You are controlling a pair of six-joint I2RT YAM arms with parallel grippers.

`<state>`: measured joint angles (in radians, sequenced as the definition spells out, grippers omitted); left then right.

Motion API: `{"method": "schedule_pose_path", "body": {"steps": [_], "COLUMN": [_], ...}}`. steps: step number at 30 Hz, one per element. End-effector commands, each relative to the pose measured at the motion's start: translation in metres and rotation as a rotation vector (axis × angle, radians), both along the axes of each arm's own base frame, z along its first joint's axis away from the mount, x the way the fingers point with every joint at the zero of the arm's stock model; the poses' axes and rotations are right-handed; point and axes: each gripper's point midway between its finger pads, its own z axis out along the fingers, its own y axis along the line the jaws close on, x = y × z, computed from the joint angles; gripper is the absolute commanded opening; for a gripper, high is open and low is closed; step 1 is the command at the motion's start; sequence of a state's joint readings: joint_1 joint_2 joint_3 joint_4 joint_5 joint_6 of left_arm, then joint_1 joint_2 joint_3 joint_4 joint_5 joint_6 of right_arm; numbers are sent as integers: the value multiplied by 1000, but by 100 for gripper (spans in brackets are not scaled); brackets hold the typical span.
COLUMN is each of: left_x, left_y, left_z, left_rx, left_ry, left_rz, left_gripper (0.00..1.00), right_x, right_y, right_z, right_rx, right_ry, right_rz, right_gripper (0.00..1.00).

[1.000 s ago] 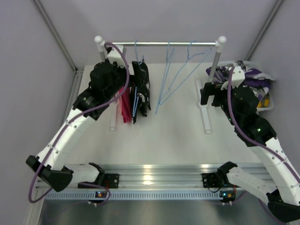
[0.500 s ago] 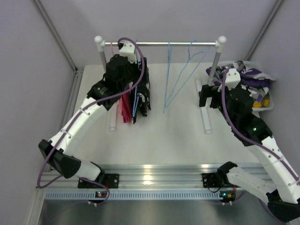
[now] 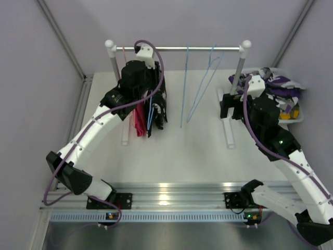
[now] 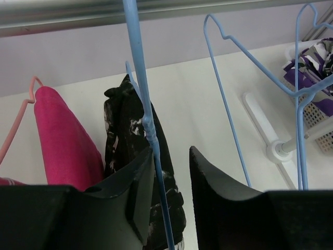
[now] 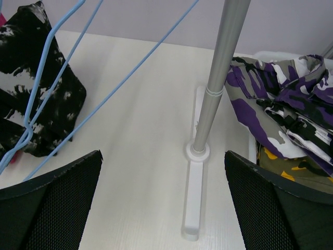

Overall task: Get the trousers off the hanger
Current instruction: Pick up the hanger from the clothesline.

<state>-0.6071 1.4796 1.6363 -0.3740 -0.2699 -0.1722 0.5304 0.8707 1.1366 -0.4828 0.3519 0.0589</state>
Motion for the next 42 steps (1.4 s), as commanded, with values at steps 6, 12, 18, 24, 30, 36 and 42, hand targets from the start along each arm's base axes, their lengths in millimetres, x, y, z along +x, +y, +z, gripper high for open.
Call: {"method": "schedule_pose_path", "body": {"steps": [6, 12, 18, 24, 30, 36, 42], "left_x": [5, 8, 9, 10, 8, 8, 8], "left_y": [-4, -1, 1, 7, 5, 6, 8], "left_z": [27, 27, 27, 37, 52, 73, 92], "left_rx": [-34, -17, 10, 14, 15, 10, 14], "left_ry": [-79, -87, -94, -116, -140, -173, -204], "left_rz": [2, 25, 53, 93, 98, 109, 117], "left_gripper": [15, 0, 0, 0, 0, 0, 0], "right_x": [4, 5, 8, 8, 8, 7, 7], "right_y": [7, 8, 9, 10, 10, 9, 9], "right_z": [12, 11, 8, 10, 10, 11, 10], "right_rx": [18, 12, 11, 11, 10, 9, 7], "right_ry": [-55, -52, -46, -49, -49, -51, -47], "right_rz": [9, 10, 11, 13, 16, 13, 14], "right_gripper": [99, 100, 99, 100, 99, 99, 100]}}
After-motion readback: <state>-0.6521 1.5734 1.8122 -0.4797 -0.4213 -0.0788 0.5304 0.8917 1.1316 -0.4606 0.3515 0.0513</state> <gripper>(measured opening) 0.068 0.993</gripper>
